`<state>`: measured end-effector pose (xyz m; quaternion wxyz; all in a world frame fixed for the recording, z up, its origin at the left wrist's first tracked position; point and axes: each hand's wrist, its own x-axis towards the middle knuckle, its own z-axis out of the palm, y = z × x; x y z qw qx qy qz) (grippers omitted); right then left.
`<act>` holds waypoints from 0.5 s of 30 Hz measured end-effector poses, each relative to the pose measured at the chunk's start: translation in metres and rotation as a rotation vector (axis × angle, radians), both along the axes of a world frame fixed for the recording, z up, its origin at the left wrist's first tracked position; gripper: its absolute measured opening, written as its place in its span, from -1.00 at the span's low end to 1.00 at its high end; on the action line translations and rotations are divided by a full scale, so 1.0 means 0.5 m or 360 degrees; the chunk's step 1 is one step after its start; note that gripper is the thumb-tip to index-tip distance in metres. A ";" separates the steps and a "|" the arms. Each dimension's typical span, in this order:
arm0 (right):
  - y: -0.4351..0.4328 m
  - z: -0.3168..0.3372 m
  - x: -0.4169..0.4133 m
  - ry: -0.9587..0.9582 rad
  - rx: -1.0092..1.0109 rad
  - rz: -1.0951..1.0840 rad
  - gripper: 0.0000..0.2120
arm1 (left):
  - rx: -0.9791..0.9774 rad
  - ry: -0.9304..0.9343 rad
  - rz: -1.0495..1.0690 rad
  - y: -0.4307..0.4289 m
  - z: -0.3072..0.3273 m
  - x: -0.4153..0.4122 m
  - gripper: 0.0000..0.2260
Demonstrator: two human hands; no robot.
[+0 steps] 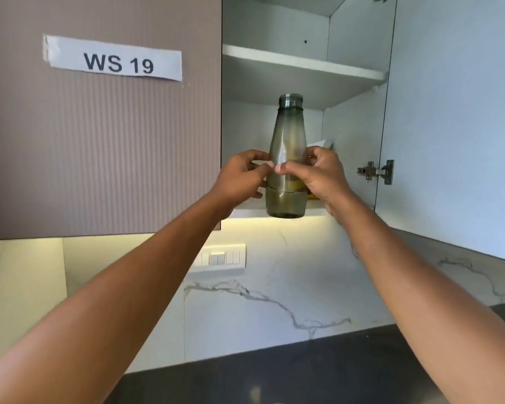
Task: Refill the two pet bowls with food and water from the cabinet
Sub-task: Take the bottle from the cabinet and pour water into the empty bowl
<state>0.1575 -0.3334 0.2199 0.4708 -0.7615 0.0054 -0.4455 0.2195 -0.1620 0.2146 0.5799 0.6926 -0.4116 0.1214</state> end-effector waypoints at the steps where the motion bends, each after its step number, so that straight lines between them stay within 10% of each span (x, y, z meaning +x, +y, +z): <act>1: -0.013 0.017 0.019 0.0002 -0.0025 0.0012 -0.42 | 0.0011 0.0011 0.0015 -0.013 0.016 0.013 -0.67; 15: -0.106 0.035 0.300 0.0240 -0.0123 0.0216 -0.41 | 0.0136 -0.0105 0.0643 -0.174 -0.015 0.214 -0.29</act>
